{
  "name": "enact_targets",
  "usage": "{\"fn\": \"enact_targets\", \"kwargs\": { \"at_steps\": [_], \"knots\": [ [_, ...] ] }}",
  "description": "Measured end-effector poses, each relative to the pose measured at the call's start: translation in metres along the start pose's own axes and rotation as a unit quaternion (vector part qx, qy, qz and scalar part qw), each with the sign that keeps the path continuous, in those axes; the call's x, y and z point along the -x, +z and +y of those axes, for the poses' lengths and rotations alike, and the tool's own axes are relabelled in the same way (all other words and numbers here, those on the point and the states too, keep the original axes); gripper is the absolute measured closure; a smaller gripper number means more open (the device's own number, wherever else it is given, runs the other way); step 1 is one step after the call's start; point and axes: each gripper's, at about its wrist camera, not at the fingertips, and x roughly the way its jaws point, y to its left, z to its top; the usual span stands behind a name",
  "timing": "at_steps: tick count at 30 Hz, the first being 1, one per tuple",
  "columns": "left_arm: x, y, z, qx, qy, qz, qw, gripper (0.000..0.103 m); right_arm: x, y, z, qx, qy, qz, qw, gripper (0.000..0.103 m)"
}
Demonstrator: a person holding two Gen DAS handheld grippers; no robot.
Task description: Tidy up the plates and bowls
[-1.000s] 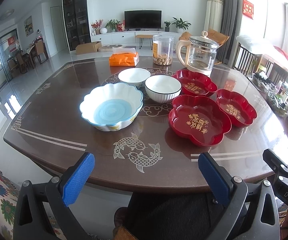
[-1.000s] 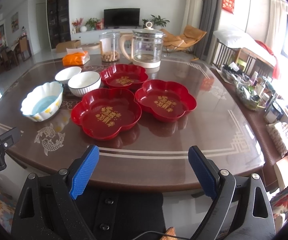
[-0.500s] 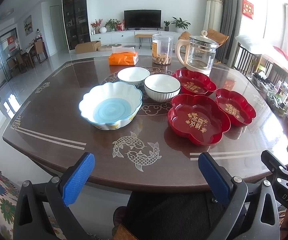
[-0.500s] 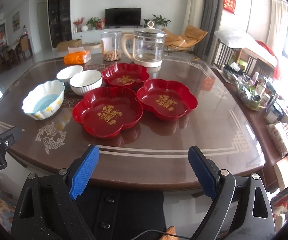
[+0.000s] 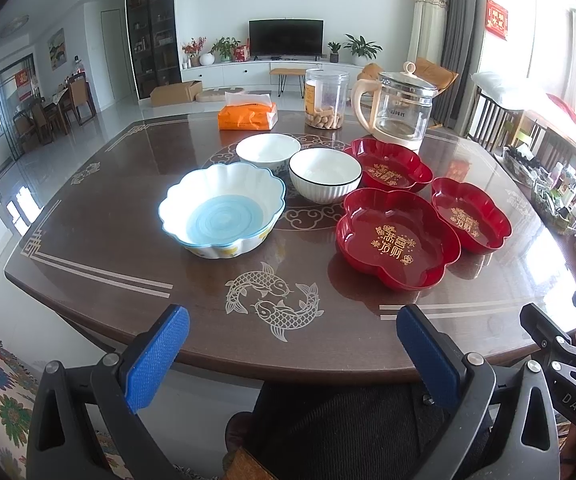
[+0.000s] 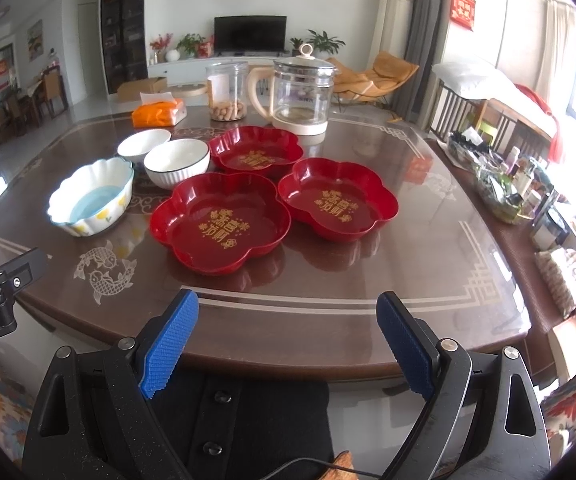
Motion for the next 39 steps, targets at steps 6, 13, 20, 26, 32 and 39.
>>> {"fn": "enact_targets", "kwargs": {
  "at_steps": [6,13,20,26,32,39],
  "knots": [
    [0.0008,0.001,0.0007,0.002,-0.001,-0.001,1.0,0.0,0.0002,0.0001,0.0004,0.0,0.0,-0.001,1.0,0.011],
    [0.0009,0.0012,0.0013,0.002,-0.002,-0.001,1.0,0.0,0.0006,-0.0002,0.0019,0.001,0.0,0.0,1.0,0.011],
    [0.0009,0.0012,0.0013,0.002,-0.002,-0.001,1.0,0.0,0.0012,-0.0005,0.0022,0.001,0.0,0.0,1.0,0.011],
    [0.0011,0.0007,0.0014,0.002,-0.002,-0.001,1.0,0.0,0.0009,-0.0004,0.0024,0.001,0.0,0.001,1.0,0.011],
    [0.0016,0.0008,0.0015,0.003,-0.003,-0.001,1.0,0.0,0.0022,-0.0008,0.0062,0.004,0.001,0.0,1.0,0.011],
    [0.0017,0.0004,0.002,0.003,-0.003,-0.001,1.0,0.0,0.0003,-0.0006,0.0088,0.009,0.006,0.007,1.0,0.011]
  ]
}}
